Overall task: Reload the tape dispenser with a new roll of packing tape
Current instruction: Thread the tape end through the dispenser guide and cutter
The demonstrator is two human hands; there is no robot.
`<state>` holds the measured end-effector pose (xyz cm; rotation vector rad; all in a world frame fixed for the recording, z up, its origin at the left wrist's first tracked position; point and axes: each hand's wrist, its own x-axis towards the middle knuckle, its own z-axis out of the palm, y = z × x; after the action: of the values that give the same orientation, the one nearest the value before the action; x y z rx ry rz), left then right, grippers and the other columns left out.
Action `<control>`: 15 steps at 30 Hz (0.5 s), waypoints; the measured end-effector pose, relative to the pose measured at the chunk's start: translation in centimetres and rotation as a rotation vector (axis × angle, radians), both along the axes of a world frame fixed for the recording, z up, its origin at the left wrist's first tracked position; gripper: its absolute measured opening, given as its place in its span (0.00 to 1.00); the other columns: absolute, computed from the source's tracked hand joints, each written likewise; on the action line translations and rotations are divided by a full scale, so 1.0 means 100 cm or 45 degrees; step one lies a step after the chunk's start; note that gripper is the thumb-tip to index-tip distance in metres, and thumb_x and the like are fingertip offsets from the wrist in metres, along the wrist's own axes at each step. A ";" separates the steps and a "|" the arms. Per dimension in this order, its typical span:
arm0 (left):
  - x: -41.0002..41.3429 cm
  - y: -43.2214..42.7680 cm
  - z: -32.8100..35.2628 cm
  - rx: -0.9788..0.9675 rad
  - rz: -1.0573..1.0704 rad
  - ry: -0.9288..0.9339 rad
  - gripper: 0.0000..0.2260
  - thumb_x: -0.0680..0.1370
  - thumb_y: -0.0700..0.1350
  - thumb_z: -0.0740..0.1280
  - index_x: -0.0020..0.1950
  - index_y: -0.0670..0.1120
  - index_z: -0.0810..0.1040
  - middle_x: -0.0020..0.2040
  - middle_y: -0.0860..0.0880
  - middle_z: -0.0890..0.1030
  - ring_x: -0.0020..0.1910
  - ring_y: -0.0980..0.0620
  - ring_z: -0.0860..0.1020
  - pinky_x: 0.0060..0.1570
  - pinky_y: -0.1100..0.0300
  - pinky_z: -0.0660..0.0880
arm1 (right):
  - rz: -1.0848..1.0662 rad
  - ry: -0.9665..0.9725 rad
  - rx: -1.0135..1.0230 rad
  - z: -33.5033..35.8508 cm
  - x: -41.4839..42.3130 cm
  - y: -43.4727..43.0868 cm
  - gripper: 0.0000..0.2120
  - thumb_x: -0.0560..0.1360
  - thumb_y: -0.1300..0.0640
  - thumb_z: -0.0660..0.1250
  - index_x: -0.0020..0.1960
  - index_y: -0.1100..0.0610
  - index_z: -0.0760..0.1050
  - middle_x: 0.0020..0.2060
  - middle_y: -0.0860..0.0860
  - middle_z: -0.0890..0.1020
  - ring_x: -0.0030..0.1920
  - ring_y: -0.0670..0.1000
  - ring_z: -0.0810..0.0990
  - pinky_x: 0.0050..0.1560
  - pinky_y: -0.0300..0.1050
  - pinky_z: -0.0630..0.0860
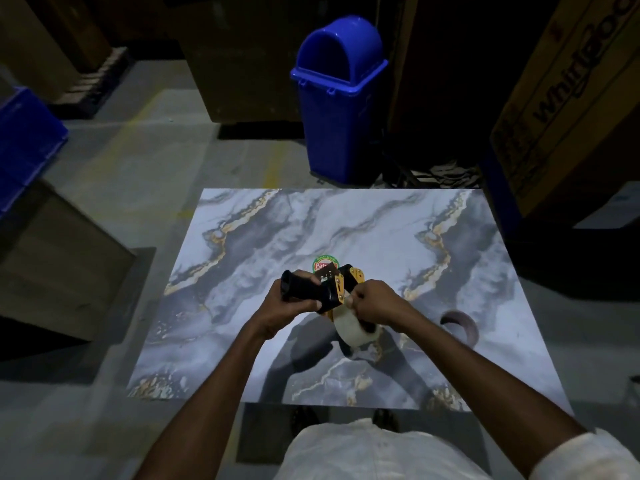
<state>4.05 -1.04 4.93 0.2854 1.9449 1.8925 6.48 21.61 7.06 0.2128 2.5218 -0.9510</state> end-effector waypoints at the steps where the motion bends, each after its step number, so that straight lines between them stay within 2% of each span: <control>1: 0.002 0.000 0.001 -0.003 -0.016 0.024 0.15 0.72 0.26 0.74 0.56 0.36 0.80 0.52 0.43 0.82 0.55 0.43 0.82 0.52 0.47 0.83 | 0.008 0.011 0.016 0.002 -0.003 0.000 0.11 0.78 0.59 0.65 0.38 0.63 0.76 0.39 0.59 0.81 0.40 0.57 0.78 0.39 0.48 0.73; 3: 0.004 0.000 0.003 -0.025 -0.053 0.081 0.15 0.72 0.27 0.75 0.56 0.38 0.80 0.54 0.41 0.82 0.55 0.40 0.81 0.53 0.43 0.82 | 0.020 0.042 0.053 0.007 -0.009 0.001 0.12 0.79 0.59 0.64 0.39 0.62 0.76 0.38 0.58 0.80 0.40 0.56 0.76 0.39 0.45 0.69; 6: 0.010 0.002 0.006 -0.078 -0.057 0.203 0.15 0.72 0.28 0.75 0.56 0.38 0.80 0.55 0.42 0.81 0.56 0.41 0.81 0.52 0.44 0.82 | 0.030 0.087 0.091 0.009 -0.016 0.006 0.12 0.79 0.60 0.64 0.43 0.65 0.81 0.41 0.58 0.84 0.43 0.57 0.81 0.40 0.47 0.74; 9: 0.016 0.005 0.008 -0.104 -0.059 0.307 0.16 0.71 0.27 0.74 0.56 0.39 0.81 0.54 0.43 0.80 0.56 0.41 0.81 0.53 0.44 0.82 | 0.026 0.176 0.149 0.004 -0.014 0.006 0.11 0.78 0.60 0.64 0.41 0.63 0.79 0.40 0.58 0.83 0.42 0.58 0.81 0.41 0.48 0.75; 13: 0.019 0.012 0.010 -0.172 -0.054 0.394 0.16 0.69 0.25 0.73 0.52 0.39 0.82 0.52 0.46 0.80 0.53 0.46 0.81 0.49 0.57 0.79 | 0.056 0.338 0.236 -0.002 -0.005 0.004 0.07 0.76 0.64 0.63 0.42 0.62 0.79 0.41 0.58 0.83 0.43 0.59 0.81 0.41 0.50 0.75; 15: 0.020 0.015 0.009 -0.193 -0.043 0.441 0.16 0.68 0.25 0.74 0.52 0.39 0.82 0.52 0.47 0.80 0.53 0.47 0.81 0.49 0.58 0.78 | 0.042 0.403 0.238 -0.006 0.001 0.003 0.06 0.75 0.66 0.63 0.43 0.61 0.79 0.41 0.57 0.83 0.43 0.60 0.81 0.39 0.48 0.74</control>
<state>6.03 0.46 5.84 0.6312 2.2750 1.7522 6.54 21.92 6.41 0.0806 2.8980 -0.7870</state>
